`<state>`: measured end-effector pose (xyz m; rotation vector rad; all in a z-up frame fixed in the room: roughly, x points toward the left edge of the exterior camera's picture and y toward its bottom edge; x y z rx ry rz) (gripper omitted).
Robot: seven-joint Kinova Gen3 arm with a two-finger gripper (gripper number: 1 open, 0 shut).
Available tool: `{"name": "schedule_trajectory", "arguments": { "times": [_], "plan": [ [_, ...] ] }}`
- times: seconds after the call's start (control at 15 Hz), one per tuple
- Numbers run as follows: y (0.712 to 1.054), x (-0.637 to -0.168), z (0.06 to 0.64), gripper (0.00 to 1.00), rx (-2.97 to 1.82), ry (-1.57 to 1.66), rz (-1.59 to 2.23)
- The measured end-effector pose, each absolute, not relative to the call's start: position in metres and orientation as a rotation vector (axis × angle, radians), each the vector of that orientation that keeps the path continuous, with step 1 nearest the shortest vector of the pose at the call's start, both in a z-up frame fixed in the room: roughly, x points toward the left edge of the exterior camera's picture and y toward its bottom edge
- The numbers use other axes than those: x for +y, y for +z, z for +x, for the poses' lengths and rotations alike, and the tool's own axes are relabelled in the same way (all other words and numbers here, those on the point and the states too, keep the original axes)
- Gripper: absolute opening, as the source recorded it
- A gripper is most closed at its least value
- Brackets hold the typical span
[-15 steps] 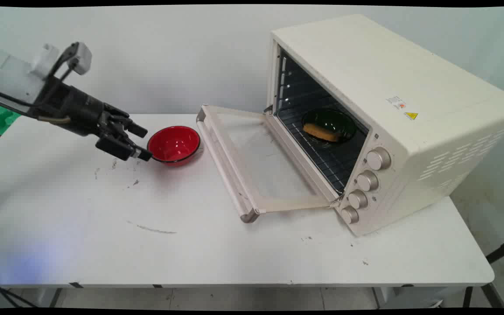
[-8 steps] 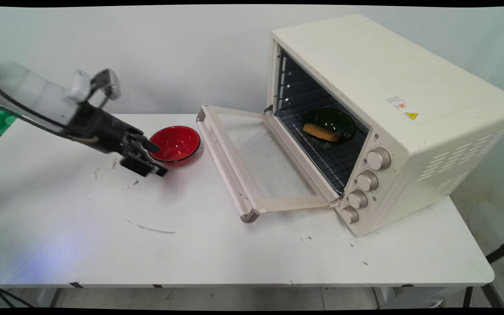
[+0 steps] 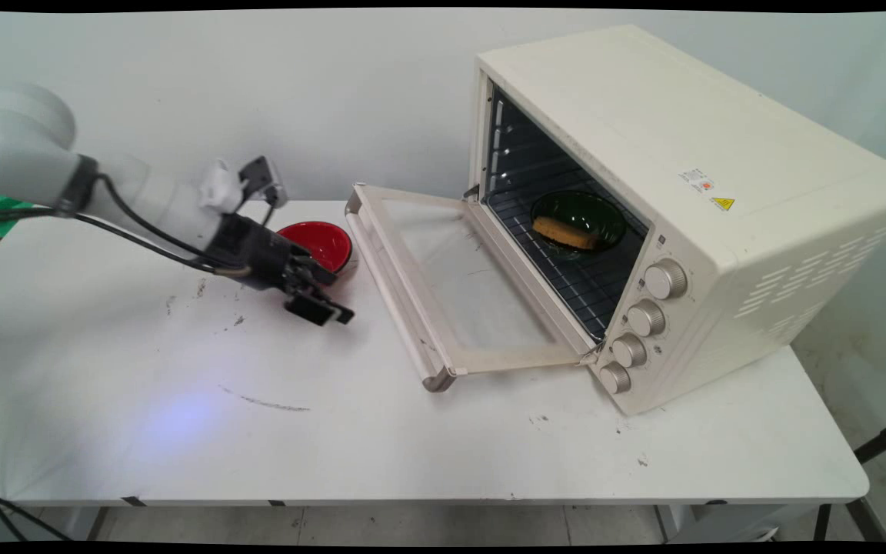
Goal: Close the oven
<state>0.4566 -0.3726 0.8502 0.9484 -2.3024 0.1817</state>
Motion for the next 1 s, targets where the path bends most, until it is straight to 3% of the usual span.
{"name": "schedule_trajectory", "arguments": {
  "times": [0.07, 0.6, 1.0],
  "plan": [
    [0.844, -0.376, 0.452, 0.00, -2.300, 0.184, 0.943],
    [0.818, -0.398, 0.422, 0.00, -2.233, 0.230, 0.868],
    [0.835, -0.411, 0.410, 0.00, -2.012, 0.290, 0.874]
  ]
}}
